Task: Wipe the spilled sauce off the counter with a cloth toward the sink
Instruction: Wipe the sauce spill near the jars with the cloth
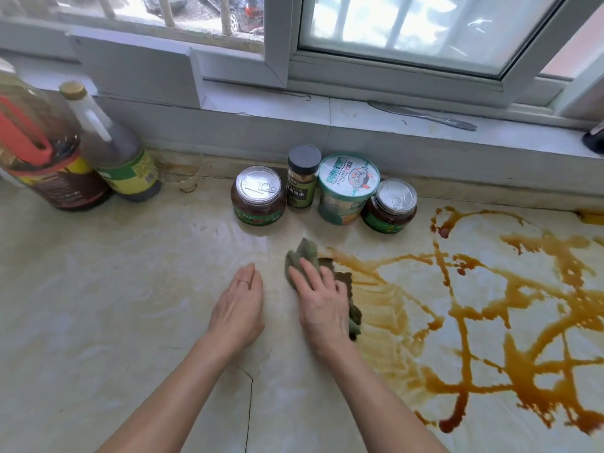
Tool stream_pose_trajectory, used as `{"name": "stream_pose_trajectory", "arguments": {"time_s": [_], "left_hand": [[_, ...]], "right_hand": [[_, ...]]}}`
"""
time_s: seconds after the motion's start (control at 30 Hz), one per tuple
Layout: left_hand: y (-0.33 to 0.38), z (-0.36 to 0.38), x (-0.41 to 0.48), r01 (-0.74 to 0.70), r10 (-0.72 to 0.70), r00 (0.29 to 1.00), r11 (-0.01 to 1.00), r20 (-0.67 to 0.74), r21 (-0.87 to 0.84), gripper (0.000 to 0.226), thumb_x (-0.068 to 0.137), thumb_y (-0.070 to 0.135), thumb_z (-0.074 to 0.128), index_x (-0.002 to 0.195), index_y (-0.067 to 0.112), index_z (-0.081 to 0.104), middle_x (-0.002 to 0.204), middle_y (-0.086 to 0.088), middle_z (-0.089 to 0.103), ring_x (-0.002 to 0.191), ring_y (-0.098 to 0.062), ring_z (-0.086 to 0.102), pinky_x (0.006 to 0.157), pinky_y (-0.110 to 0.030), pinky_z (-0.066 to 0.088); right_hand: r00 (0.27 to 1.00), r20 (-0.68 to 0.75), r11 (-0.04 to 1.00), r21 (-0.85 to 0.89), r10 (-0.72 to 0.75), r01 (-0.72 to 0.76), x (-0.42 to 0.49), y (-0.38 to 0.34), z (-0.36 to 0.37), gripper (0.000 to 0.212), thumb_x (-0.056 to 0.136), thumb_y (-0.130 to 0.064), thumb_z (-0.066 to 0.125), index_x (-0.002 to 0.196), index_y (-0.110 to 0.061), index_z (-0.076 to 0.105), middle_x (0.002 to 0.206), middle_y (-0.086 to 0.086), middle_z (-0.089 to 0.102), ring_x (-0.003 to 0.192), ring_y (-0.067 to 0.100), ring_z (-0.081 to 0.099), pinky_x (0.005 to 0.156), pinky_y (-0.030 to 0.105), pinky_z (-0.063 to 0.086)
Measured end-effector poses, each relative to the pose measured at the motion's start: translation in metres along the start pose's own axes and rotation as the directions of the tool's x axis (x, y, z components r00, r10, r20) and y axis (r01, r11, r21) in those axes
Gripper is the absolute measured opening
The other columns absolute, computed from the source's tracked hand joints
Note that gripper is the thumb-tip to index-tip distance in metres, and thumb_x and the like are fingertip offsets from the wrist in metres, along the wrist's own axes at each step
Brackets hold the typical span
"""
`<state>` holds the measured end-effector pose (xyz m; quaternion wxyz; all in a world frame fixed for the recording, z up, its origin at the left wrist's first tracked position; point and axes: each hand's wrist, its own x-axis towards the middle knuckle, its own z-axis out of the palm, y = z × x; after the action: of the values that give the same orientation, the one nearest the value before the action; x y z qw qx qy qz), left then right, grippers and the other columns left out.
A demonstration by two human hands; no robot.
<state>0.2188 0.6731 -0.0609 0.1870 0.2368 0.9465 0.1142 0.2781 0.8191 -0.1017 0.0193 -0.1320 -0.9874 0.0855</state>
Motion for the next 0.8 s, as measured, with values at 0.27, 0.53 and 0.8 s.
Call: {"name": "stream_pose_trajectory", "arguments": {"time_s": [0.27, 0.53, 0.8], "left_hand": [[0.004, 0.002, 0.002, -0.019, 0.015, 0.998, 0.998, 0.064, 0.06, 0.072, 0.087, -0.004, 0.033, 0.149, -0.001, -0.002, 0.158, -0.015, -0.009, 0.147, -0.026, -0.004, 0.118, -0.029, 0.005], [0.002, -0.002, 0.002, -0.021, 0.014, 0.995, 0.998, 0.099, 0.065, 0.073, 0.086, -0.006, 0.036, 0.149, 0.0, -0.001, 0.158, -0.013, -0.008, 0.147, -0.025, -0.004, 0.119, -0.03, 0.01], [0.004, -0.003, 0.001, -0.037, 0.021, 0.991, 0.991, 0.129, 0.126, 0.075, 0.086, -0.007, 0.036, 0.148, -0.004, -0.005, 0.157, -0.018, -0.011, 0.146, -0.029, -0.007, 0.119, -0.031, 0.007]], "right_hand": [[0.987, -0.072, 0.988, 0.064, 0.144, -0.139, -0.001, -0.019, 0.002, 0.05, 0.079, -0.013, 0.041, 0.124, -0.021, 0.062, 0.134, 0.002, 0.057, 0.111, 0.031, 0.052, 0.076, 0.04, 0.048], [0.995, 0.004, 0.994, -0.046, 0.102, -0.102, 0.058, -0.012, 0.001, 0.047, 0.09, -0.016, 0.043, 0.136, -0.024, 0.051, 0.144, 0.001, 0.047, 0.119, 0.032, 0.046, 0.086, 0.04, 0.04], [0.896, -0.03, 0.896, 0.048, 0.443, -0.441, 0.034, 0.009, -0.007, 0.054, 0.09, -0.013, 0.041, 0.143, -0.024, 0.041, 0.152, -0.001, 0.034, 0.124, 0.031, 0.029, 0.093, 0.042, 0.03]]}}
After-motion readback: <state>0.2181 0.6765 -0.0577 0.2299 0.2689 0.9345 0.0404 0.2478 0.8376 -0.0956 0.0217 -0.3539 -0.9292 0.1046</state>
